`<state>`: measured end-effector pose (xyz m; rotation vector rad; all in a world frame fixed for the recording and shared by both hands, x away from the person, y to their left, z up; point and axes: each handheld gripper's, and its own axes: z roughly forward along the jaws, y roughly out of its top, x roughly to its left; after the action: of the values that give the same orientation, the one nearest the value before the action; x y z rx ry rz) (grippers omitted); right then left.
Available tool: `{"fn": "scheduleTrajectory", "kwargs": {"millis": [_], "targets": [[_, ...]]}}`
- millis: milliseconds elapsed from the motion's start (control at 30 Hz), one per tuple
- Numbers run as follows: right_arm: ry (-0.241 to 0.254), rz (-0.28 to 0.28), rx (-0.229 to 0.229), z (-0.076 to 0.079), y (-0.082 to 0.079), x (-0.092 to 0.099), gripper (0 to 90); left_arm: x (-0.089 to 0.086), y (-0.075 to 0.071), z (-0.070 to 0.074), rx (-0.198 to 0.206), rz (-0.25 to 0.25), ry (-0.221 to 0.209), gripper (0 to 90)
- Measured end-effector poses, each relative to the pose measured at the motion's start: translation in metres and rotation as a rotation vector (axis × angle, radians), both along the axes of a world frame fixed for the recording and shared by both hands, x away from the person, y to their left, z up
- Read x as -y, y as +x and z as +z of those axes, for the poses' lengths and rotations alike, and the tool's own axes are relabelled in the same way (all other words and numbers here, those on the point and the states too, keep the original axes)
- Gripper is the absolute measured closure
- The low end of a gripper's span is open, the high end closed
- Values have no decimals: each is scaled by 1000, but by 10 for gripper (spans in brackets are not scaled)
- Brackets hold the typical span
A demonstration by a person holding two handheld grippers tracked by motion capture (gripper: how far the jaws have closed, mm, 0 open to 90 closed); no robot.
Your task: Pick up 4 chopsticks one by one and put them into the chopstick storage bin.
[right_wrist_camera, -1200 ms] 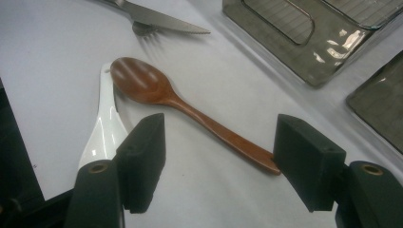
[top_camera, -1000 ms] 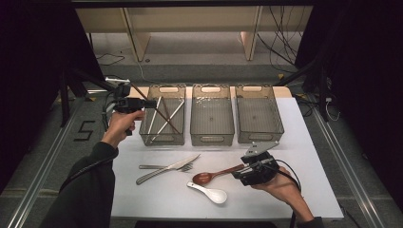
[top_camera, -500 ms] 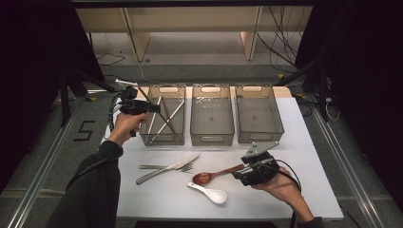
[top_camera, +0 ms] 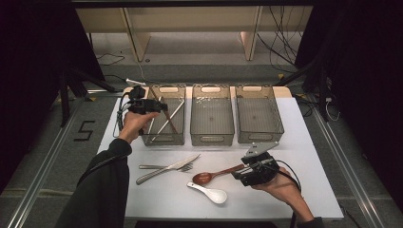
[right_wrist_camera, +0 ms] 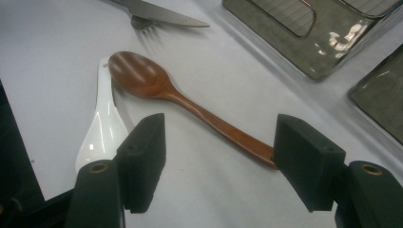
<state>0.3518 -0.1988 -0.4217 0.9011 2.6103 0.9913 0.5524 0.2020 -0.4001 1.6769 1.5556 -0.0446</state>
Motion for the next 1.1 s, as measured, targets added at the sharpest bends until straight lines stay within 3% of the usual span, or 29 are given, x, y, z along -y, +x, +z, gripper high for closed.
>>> {"fn": "scheduleTrajectory", "kwargs": {"millis": [100, 233, 433, 700, 1100], "targets": [[0, 1, 2, 0, 0, 0, 364, 3, -1, 1, 11, 7, 33, 423], [1, 2, 1, 0, 0, 1, 364, 3, -5, 6, 36, -11, 27, 350], [3, -3, 2, 1, 0, 0, 363, 4, -18, 18, 76, -76, 33, 286], [3, -9, 5, 1, -1, -1, 361, 4, -48, 33, 153, -149, 30, 252], [3, -8, 8, 1, -4, -4, 361, 4, -94, 23, 220, -215, 2, 231]]}}
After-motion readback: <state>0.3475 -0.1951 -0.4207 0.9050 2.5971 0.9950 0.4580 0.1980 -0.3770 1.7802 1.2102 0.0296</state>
